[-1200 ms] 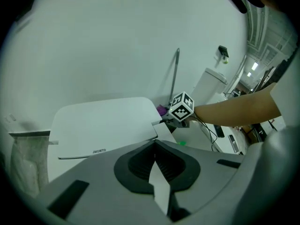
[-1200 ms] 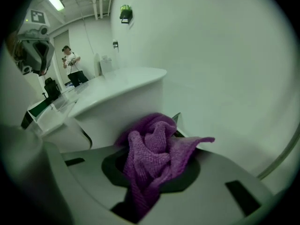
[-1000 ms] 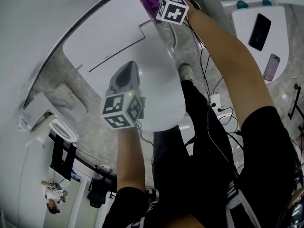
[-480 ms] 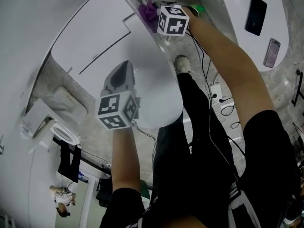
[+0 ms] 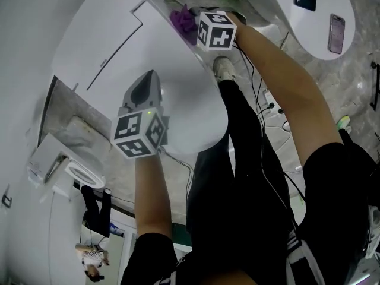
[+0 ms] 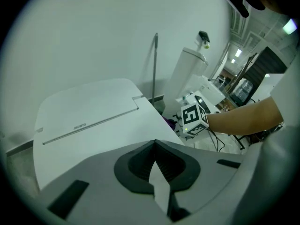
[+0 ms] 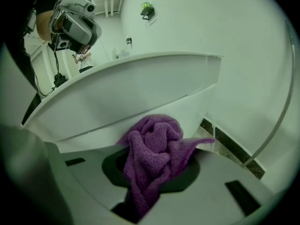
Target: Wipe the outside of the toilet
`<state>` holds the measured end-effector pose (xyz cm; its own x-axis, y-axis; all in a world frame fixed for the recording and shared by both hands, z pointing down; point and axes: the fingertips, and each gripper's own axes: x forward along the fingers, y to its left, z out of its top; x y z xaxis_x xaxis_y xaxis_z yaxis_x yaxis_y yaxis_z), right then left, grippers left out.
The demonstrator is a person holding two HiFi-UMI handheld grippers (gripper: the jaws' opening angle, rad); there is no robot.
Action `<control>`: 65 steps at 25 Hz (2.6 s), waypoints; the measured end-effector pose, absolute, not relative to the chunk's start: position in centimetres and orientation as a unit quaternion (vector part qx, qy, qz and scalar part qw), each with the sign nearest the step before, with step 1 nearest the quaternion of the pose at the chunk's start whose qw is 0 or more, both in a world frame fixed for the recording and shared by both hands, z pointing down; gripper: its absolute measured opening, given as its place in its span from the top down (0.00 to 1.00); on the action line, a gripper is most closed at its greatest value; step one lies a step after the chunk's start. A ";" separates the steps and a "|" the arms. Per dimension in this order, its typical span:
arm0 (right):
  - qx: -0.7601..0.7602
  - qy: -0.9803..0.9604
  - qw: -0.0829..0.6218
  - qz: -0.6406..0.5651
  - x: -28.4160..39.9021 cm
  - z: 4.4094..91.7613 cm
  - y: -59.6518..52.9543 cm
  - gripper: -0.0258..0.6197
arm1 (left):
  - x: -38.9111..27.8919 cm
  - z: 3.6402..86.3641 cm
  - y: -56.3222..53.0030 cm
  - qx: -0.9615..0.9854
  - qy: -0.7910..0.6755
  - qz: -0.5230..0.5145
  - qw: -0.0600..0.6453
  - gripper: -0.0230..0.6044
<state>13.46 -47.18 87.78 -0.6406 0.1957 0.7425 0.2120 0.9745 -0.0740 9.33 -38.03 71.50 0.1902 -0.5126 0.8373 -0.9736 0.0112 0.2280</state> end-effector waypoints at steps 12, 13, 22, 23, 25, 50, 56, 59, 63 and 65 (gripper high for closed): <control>-0.051 -0.902 0.426 0.051 21.2 88.0 -35.9 0.82 | 14.0 71.9 -30.7 0.697 -0.516 0.288 0.406 0.95; -0.049 -0.901 0.428 0.049 21.9 88.0 -35.1 0.82 | 14.5 71.8 -30.3 0.700 -0.513 0.289 0.403 0.95; -0.069 -0.887 0.455 0.027 27.2 87.5 -27.2 0.82 | 19.0 71.4 -25.5 0.706 -0.503 0.295 0.401 0.95; -0.070 -0.888 0.454 0.026 27.7 87.4 -26.5 0.82 | 19.7 71.4 -24.7 0.706 -0.502 0.297 0.402 0.95; -0.066 -0.892 0.447 0.024 28.6 87.2 -25.0 0.82 | 21.2 71.3 -22.8 0.705 -0.502 0.301 0.400 0.95; -0.074 -0.868 0.486 0.076 32.3 87.1 -0.8 0.82 | 24.5 70.2 4.7 0.601 -0.619 0.221 0.455 0.95; -0.045 -0.872 0.466 0.145 27.7 86.9 5.2 0.82 | 20.3 71.7 10.5 0.585 -0.633 0.211 0.461 0.95; 0.027 -0.869 0.430 0.243 24.9 86.7 7.3 0.82 | 17.6 71.9 13.7 0.577 -0.638 0.198 0.469 0.95; 0.098 -0.852 0.409 0.310 20.9 86.3 9.0 0.82 | 13.5 71.9 17.7 0.568 -0.642 0.182 0.481 0.95; 0.140 -0.838 0.406 0.336 19.4 86.2 9.2 0.82 | 11.2 71.7 19.6 0.561 -0.647 0.174 0.486 0.95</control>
<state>19.35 9.24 86.25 -0.6304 0.0382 0.7753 -0.5078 0.7351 -0.4491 11.18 19.57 71.69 0.1028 -0.5571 0.8241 -0.8951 0.3096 0.3209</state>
